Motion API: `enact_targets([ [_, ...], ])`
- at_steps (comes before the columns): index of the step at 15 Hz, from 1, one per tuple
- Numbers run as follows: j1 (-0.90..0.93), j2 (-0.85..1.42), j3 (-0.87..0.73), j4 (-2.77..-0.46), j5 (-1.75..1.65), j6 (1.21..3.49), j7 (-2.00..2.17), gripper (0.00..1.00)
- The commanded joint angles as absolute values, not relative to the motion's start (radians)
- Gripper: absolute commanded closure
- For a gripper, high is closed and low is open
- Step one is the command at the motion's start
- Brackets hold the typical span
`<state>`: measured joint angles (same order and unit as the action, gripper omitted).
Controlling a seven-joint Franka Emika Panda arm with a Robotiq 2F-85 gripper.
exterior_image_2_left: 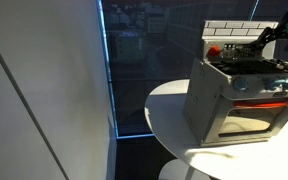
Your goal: Press the top right button on the stove
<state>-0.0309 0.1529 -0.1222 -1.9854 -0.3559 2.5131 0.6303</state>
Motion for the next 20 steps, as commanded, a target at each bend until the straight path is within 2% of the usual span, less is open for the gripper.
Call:
enact_targets([
  [1, -0.022, 0.138, -0.141, -1.987, -0.389, 2.528, 0.658, 0.0],
  [20, -0.036, -0.032, -0.086, -2.15, -0.248, 2.419, 0.443, 0.0],
])
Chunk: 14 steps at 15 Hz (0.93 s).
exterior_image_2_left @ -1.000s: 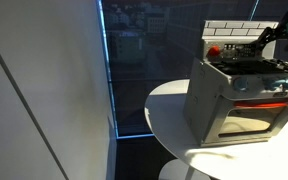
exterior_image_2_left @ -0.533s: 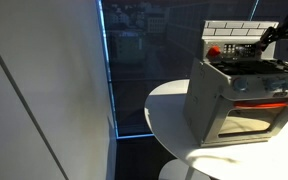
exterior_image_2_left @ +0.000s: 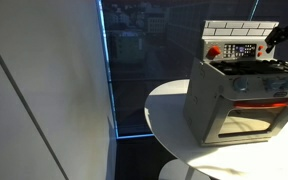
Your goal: Press the top right button on the stove
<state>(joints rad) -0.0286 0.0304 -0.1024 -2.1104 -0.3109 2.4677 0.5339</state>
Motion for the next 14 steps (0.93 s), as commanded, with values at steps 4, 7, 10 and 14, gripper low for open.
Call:
enact_targets([
  [4, -0.037, -0.078, -0.072, -2.163, -0.159, 2.32, 0.327, 0.0],
  [7, -0.039, -0.108, -0.067, -2.161, -0.124, 2.237, 0.266, 0.0],
  [10, -0.039, -0.136, -0.065, -2.155, -0.1, 2.141, 0.21, 0.0],
  [14, -0.034, -0.182, -0.061, -2.161, -0.06, 2.03, 0.135, 0.0],
])
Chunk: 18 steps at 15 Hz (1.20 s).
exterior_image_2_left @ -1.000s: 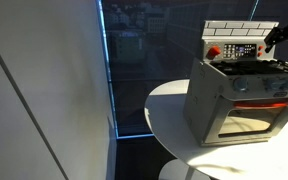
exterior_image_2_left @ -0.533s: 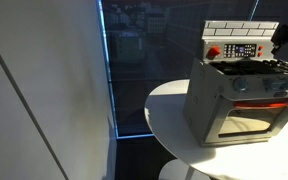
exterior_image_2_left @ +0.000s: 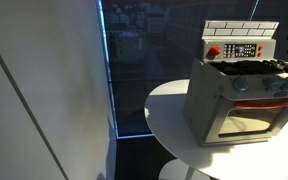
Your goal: Press the top right button on the stove
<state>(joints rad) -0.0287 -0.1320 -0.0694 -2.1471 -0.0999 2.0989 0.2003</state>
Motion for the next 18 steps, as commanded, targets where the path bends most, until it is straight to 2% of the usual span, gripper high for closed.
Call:
enact_targets([
  [1, -0.033, -0.195, -0.06, -2.163, -0.049, 2.006, 0.12, 0.0],
  [10, -0.028, -0.294, -0.044, -2.158, 0.018, 1.795, 0.072, 0.0],
  [18, -0.034, -0.295, -0.034, -2.146, 0.008, 1.775, 0.092, 0.0],
])
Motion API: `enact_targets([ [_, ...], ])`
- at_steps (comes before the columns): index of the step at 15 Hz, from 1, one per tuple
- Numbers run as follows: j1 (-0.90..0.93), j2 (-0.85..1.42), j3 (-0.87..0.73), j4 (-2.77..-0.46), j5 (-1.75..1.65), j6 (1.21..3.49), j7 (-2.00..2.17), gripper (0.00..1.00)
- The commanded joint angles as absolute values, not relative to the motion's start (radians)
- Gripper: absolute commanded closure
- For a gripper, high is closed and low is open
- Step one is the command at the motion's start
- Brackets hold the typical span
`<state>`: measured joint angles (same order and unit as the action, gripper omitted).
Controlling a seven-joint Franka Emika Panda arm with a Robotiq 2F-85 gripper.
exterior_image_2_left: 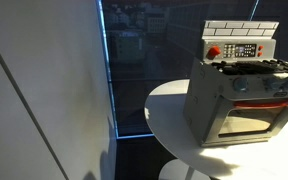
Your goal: Press the top right button on the stove
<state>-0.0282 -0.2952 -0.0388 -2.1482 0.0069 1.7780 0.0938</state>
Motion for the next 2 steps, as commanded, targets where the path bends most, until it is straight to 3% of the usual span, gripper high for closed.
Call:
enact_targets([
  [1, -0.034, -0.293, -0.034, -2.146, 0.008, 1.775, 0.092, 0.0],
  [2, -0.034, -0.292, -0.034, -2.146, 0.008, 1.775, 0.092, 0.0],
])
